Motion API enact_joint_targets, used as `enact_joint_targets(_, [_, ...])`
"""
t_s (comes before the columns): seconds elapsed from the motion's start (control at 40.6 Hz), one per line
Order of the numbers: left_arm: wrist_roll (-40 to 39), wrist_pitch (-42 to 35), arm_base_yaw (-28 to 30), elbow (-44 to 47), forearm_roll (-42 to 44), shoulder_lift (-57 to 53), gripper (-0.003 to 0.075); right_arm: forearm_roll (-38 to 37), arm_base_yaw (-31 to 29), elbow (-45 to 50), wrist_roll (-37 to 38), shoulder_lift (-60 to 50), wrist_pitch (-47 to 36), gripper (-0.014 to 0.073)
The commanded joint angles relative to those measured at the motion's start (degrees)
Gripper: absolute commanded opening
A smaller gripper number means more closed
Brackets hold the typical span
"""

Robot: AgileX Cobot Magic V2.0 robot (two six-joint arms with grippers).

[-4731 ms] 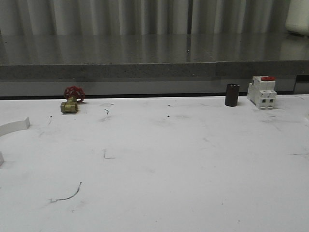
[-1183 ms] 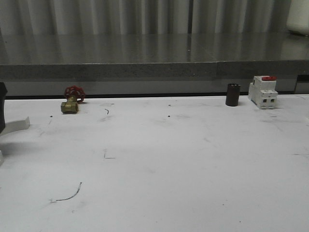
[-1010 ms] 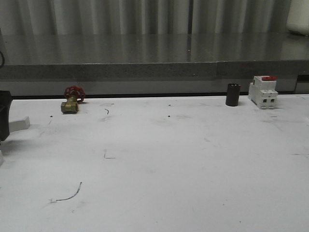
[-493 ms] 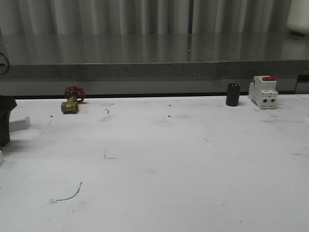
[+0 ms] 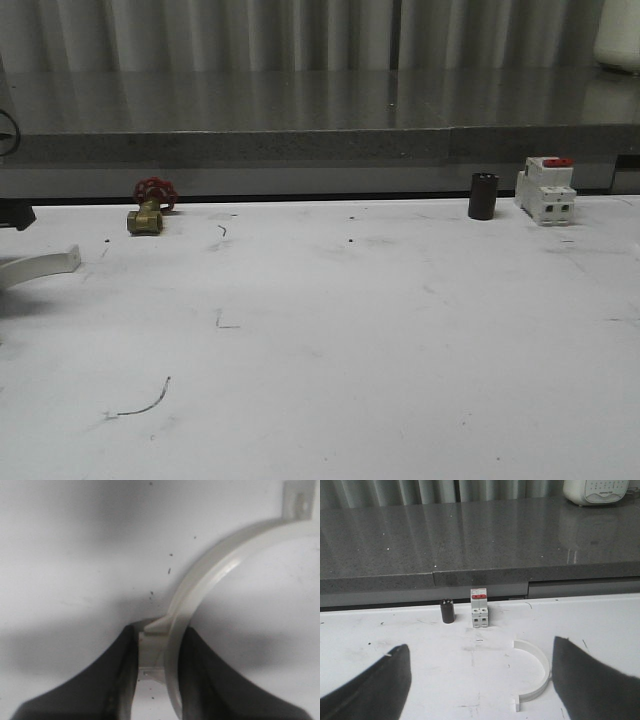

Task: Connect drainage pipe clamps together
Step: 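Grasp the white semicircular clamp half with the left gripper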

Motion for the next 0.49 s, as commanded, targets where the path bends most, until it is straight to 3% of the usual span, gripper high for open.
enact_joint_targets(0.0, [0.1,0.0,-0.3,-1.4,-0.5,-2.8,0.0141,-0.4,-0.4,-1.9,-0.3,0.9,-4.8,0.0598])
enact_joint_targets(0.246, [0.1,1.6,-0.8,-3.2,-1.0,-4.1,0.0135,-0.4,-0.4,-1.9,-0.3,0.9,-4.8,0.0598])
enact_joint_targets(0.468, [-6.7,9.7,-8.0,-10.2,1.6,-4.0,0.0135,-0.4,-0.4,-1.9,-0.3,0.9,-4.8,0.0598])
